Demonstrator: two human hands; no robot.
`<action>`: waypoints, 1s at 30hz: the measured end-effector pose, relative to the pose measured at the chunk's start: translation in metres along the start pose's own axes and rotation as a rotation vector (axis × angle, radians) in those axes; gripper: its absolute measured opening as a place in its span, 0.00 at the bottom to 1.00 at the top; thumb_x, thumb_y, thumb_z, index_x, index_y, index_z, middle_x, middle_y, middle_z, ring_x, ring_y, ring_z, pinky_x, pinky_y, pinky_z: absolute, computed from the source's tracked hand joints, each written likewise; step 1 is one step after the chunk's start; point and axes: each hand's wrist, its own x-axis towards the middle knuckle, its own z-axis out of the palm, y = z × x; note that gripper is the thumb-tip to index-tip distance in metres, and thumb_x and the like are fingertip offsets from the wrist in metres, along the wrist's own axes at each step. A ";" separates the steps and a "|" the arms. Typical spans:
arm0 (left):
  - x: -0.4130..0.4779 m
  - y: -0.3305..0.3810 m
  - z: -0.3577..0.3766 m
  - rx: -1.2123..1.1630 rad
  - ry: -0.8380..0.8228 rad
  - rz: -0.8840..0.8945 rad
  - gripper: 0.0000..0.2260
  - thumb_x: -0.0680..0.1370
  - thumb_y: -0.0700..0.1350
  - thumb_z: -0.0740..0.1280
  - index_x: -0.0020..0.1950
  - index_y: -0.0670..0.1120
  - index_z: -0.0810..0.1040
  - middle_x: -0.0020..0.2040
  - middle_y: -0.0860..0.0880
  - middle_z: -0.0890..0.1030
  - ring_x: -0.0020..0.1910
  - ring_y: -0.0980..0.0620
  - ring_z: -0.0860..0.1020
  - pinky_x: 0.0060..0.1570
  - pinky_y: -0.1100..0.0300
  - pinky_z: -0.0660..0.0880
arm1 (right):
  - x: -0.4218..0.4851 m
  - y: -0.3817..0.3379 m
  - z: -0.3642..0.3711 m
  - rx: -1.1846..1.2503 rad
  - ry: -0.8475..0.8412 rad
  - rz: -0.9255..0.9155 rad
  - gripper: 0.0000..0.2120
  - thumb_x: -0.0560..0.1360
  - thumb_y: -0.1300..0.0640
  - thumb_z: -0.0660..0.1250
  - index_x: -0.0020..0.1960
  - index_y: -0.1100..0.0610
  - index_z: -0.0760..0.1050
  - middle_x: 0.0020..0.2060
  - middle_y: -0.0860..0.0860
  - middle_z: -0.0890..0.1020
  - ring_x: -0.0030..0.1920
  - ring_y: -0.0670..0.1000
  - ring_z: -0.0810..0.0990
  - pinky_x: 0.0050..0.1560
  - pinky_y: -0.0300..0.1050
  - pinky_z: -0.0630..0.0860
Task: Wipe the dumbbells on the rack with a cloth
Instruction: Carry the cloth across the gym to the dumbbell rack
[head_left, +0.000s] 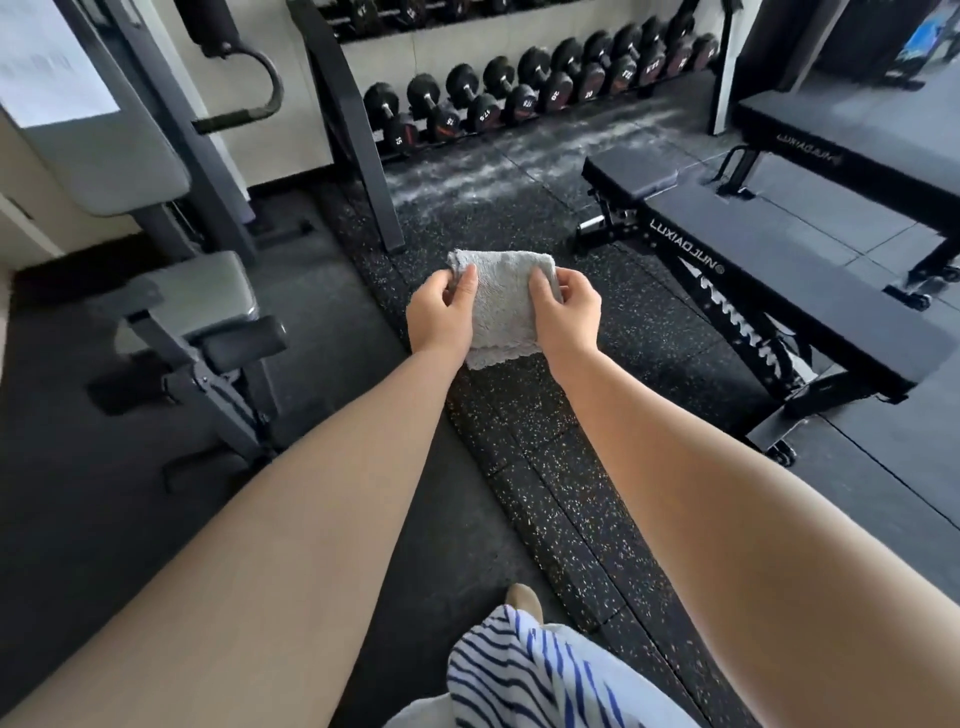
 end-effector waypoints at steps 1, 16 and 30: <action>0.012 0.002 0.008 0.003 0.015 -0.002 0.20 0.80 0.55 0.62 0.33 0.47 0.65 0.31 0.51 0.68 0.31 0.53 0.65 0.36 0.56 0.64 | 0.016 -0.001 0.001 0.008 -0.015 0.000 0.09 0.79 0.49 0.66 0.52 0.55 0.77 0.42 0.46 0.79 0.41 0.45 0.77 0.46 0.47 0.78; 0.157 0.000 0.064 0.067 0.117 -0.040 0.19 0.80 0.53 0.62 0.33 0.47 0.63 0.31 0.54 0.66 0.31 0.56 0.64 0.35 0.57 0.62 | 0.177 -0.002 0.056 0.006 -0.166 -0.013 0.07 0.79 0.49 0.66 0.48 0.52 0.74 0.39 0.45 0.77 0.39 0.45 0.75 0.44 0.49 0.77; 0.420 -0.018 0.080 0.035 0.112 -0.040 0.20 0.80 0.53 0.61 0.32 0.48 0.60 0.30 0.53 0.64 0.30 0.55 0.61 0.34 0.57 0.60 | 0.385 -0.035 0.210 -0.025 -0.186 -0.018 0.08 0.79 0.49 0.66 0.50 0.53 0.74 0.40 0.46 0.78 0.41 0.47 0.77 0.50 0.53 0.80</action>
